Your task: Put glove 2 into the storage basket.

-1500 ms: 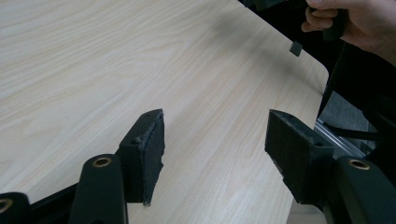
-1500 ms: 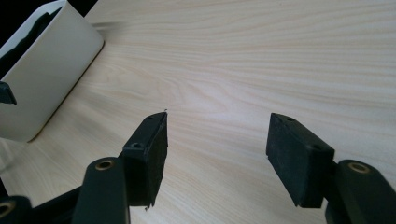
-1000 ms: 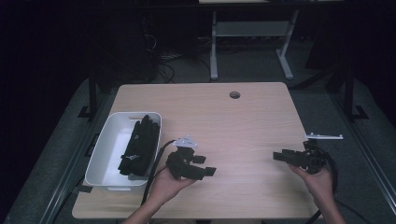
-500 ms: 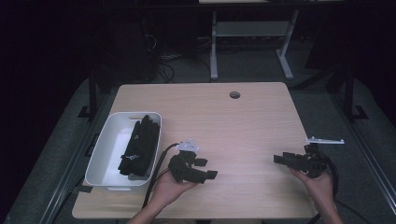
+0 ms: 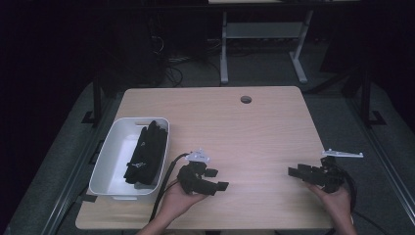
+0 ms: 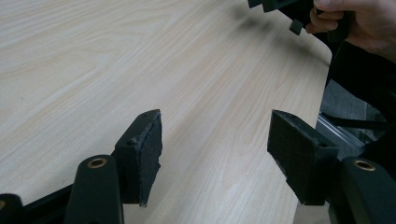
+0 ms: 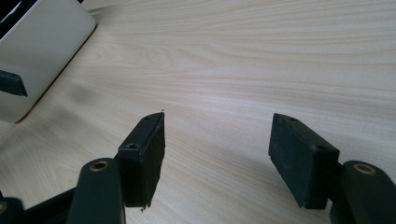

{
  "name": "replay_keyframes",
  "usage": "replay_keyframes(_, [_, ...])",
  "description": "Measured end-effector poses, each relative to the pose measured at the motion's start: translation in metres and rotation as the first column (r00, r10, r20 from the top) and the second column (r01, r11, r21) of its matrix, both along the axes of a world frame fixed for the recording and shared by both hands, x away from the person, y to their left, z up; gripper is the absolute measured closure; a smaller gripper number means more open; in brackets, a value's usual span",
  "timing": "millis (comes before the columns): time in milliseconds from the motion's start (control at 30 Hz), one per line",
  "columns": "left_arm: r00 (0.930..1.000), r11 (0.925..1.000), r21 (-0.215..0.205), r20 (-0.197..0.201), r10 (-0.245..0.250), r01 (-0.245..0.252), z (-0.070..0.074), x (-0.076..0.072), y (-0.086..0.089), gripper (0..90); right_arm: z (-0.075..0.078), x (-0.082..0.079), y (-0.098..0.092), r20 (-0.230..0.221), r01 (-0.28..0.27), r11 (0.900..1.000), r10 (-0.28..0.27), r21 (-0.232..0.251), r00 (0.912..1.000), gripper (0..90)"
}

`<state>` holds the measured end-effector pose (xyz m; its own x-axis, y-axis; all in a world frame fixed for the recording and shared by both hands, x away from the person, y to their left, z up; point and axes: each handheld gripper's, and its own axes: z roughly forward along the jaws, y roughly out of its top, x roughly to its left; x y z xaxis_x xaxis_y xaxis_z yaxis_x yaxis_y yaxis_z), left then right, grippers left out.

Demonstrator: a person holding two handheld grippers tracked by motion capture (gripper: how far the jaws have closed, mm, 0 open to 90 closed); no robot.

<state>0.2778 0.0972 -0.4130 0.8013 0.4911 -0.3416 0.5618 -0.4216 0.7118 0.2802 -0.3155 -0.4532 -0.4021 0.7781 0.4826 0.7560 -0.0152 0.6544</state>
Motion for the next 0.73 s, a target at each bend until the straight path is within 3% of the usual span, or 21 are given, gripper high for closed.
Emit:
replay_keyframes(533, [1.0000, 1.0000, 0.003, -0.002, -0.003, 0.003, -0.010, -0.009, 0.000, 34.5, -0.004, -0.014, 0.002, 0.015, -0.002, 1.000, 0.002, -0.005, 0.9999, 34.6])
replay_keyframes(733, [1.0000, 1.0000, 0.002, -0.003, -0.006, 0.006, -0.012, -0.011, 0.000, 34.2, -0.002, -0.018, 0.003, 0.041, -0.009, 1.000, 0.009, -0.011, 0.9991, 33.9])
